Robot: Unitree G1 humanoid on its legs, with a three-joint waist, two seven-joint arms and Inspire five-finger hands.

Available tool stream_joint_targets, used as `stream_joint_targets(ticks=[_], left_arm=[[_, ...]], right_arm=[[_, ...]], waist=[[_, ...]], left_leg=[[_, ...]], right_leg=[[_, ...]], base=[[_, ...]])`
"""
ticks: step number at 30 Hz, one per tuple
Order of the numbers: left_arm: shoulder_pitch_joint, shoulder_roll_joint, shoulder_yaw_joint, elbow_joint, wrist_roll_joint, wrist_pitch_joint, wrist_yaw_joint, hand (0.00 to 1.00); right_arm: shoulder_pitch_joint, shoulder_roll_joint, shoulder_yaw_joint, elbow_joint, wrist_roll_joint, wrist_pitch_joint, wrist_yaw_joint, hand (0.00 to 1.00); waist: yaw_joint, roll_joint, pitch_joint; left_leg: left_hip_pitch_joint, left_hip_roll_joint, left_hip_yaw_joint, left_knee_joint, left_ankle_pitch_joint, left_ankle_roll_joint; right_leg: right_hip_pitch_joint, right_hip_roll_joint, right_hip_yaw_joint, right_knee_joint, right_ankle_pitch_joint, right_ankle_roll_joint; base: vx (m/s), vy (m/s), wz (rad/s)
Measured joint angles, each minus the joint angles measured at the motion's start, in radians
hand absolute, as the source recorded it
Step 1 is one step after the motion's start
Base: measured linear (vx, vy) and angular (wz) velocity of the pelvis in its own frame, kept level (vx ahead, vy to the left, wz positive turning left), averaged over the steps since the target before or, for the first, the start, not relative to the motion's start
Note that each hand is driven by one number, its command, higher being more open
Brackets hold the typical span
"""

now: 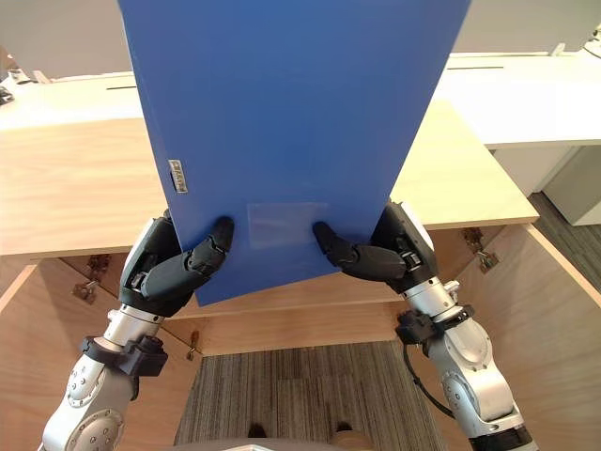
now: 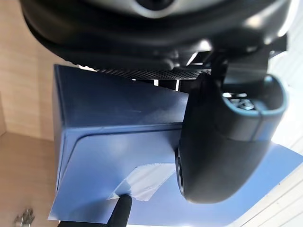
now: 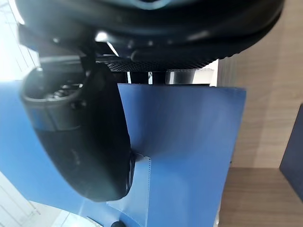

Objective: Walk over to the cabinet, pick up the folder, carry it to the office cabinet, place the folder inside the office cabinet, then close the office cabinet door

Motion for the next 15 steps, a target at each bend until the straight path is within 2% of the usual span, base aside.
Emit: stream_joint_targets(ticks=[2, 3, 6, 8, 11, 15], left_arm=[[0.001, -0.070, 0.026, 0.001, 0.051, 0.001, 0.007, 1.00], [0.002, -0.139, 0.042, 0.002, 0.094, 0.000, 0.014, 1.00], [0.007, -0.246, 0.088, 0.003, 0.176, -0.008, 0.035, 1.00], [0.034, -0.364, 0.233, 0.034, 0.227, -0.050, 0.114, 1.00], [0.077, -0.429, 0.371, 0.089, 0.235, -0.068, 0.207, 1.00], [0.154, -0.459, 0.412, 0.163, 0.247, -0.059, 0.251, 1.00]], right_arm=[[-0.020, 0.064, -0.001, -0.010, -0.023, 0.000, 0.001, 0.00], [-0.037, 0.129, -0.007, -0.035, -0.037, -0.001, -0.005, 0.00], [-0.051, 0.186, -0.016, -0.047, -0.090, -0.004, -0.017, 0.00], [-0.055, 0.244, -0.056, -0.046, -0.156, -0.005, -0.058, 0.00], [-0.055, 0.287, -0.149, -0.046, -0.159, -0.005, -0.113, 0.00], [-0.055, 0.309, -0.240, -0.046, -0.157, -0.005, -0.165, 0.00]], waist=[[0.003, 0.000, 0.000], [0.005, 0.000, 0.000], [0.023, 0.000, -0.002], [0.024, 0.003, -0.007], [0.033, 0.003, -0.008], [0.050, 0.002, -0.010]], left_leg=[[-0.003, -0.002, -0.005, 0.000, 0.005, 0.001], [-0.007, -0.002, -0.013, -0.005, 0.010, 0.001], [-0.010, -0.003, -0.024, -0.006, 0.012, -0.001], [-0.020, -0.004, -0.046, -0.007, 0.019, 0.000], [-0.026, -0.005, -0.059, -0.007, 0.024, 0.000], [-0.033, -0.008, -0.072, -0.007, 0.030, 0.000]], right_leg=[[0.000, -0.002, -0.005, 0.000, 0.000, 0.000], [0.000, -0.003, -0.012, 0.002, 0.000, 0.000], [0.000, -0.003, -0.021, 0.004, -0.001, -0.001], [0.000, -0.005, -0.042, 0.004, -0.002, -0.003], [0.000, -0.005, -0.058, 0.002, -0.002, -0.004], [0.001, -0.009, -0.072, -0.001, -0.002, -0.004]], base=[[-0.06, -0.015, 0.11], [-0.07, -0.014, 0.13], [-0.07, -0.009, 0.13], [-0.05, -0.013, 0.25], [-0.02, -0.013, 0.17], [0.00, -0.001, 0.11]])
